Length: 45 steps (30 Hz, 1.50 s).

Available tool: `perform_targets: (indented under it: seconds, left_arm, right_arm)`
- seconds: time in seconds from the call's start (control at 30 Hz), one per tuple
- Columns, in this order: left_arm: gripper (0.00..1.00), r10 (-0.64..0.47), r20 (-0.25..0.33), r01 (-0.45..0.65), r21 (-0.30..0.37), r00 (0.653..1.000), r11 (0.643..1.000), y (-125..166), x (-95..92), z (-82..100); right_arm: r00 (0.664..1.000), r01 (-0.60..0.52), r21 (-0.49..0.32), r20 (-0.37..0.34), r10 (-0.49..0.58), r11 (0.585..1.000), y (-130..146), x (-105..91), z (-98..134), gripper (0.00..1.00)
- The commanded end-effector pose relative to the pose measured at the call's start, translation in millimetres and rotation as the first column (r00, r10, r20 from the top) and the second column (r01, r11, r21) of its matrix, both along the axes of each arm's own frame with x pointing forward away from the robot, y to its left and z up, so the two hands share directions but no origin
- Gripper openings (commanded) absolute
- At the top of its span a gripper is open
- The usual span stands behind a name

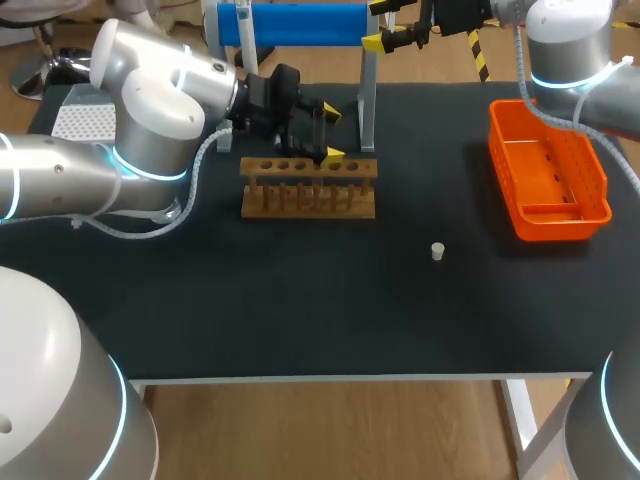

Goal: Invert the test tube, pick up the pipette, mount the tip to pipette, aspirate from beaker and dispense into the tube, eject the tip, return the pipette, and cap with the stopper.

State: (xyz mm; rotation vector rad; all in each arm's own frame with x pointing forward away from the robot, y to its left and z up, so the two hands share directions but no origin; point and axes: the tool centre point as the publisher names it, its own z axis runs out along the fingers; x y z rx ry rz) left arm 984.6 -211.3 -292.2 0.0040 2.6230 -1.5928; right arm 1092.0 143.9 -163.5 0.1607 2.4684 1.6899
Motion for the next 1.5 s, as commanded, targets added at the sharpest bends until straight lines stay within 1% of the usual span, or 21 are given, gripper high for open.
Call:
perform_targets:
  seconds: [0.03, 0.1, 0.2, 0.3, 0.53, 0.57, 0.77, 0.87, 1.0, 1.03, 1.5]
  left_arm:
    - [1.0, -0.005, -0.001, 0.005, -0.002, 1.0, 1.0, 0.5, 1.9, -0.9]
    - [1.0, -0.005, -0.001, 0.005, -0.002, 1.0, 1.0, 0.5, 1.9, -0.9]
    - [1.0, -0.005, -0.001, 0.005, -0.002, 1.0, 1.0, 0.5, 1.9, -0.9]
    - [1.0, -0.005, -0.001, 0.005, -0.002, 1.0, 1.0, 0.5, 1.9, -0.9]
    - [1.0, -0.005, -0.001, 0.005, -0.002, 1.0, 1.0, 0.5, 1.9, -0.9]
    - [1.0, -0.005, -0.001, 0.005, -0.002, 1.0, 1.0, 0.5, 1.9, -0.9]
    - [1.0, -0.005, -0.001, 0.005, -0.002, 1.0, 1.0, 0.5, 1.9, -0.9]
    - [1.0, -0.005, -0.001, 0.005, -0.002, 1.0, 1.0, 0.5, 1.9, -0.9]
    - [1.0, -0.005, -0.001, 0.005, -0.002, 1.0, 1.0, 0.5, 1.9, -0.9]
    - [1.0, -0.005, -0.001, 0.005, -0.002, 1.0, 1.0, 0.5, 1.9, -0.9]
    - [1.0, -0.005, -0.001, 0.005, -0.002, 1.0, 1.0, 0.5, 1.9, -0.9]
  right_arm:
    - [1.0, -0.003, -0.002, -0.002, 0.003, 1.0, -1.0, 0.7, 0.7, 1.0]
    - [1.0, -0.003, -0.002, -0.002, 0.003, 1.0, -1.0, 0.7, 0.7, 1.0]
    - [1.0, 0.005, -0.003, 0.014, -0.005, 1.0, -11.4, -16.1, 5.8, 1.0]
    - [0.999, 0.027, 0.002, 0.023, -0.027, 1.0, -27.5, -35.6, 12.4, 1.0]
    - [0.997, 0.067, -0.008, 0.033, -0.067, 0.998, -68.1, -99.6, 19.5, 1.0]
    - [0.996, 0.08, -0.006, 0.03, -0.079, 0.997, -72.3, -105.0, 19.7, 1.0]
    - [0.984, 0.179, -0.023, 0.018, -0.179, 0.983, -101.4, -149.1, 10.7, 1.0]
    - [0.973, 0.229, -0.033, 0.02, -0.228, 0.973, -111.6, -166.1, 4.7, 1.0]
    - [0.969, 0.246, -0.032, -0.002, -0.246, 0.969, -121.1, -188.7, -3.0, 1.0]
    - [0.97, 0.242, -0.039, -0.002, -0.242, 0.97, -122.7, -192.7, -5.5, 1.0]
    - [0.97, 0.242, -0.039, -0.002, -0.242, 0.97, -122.7, -192.7, -5.5, 1.0]
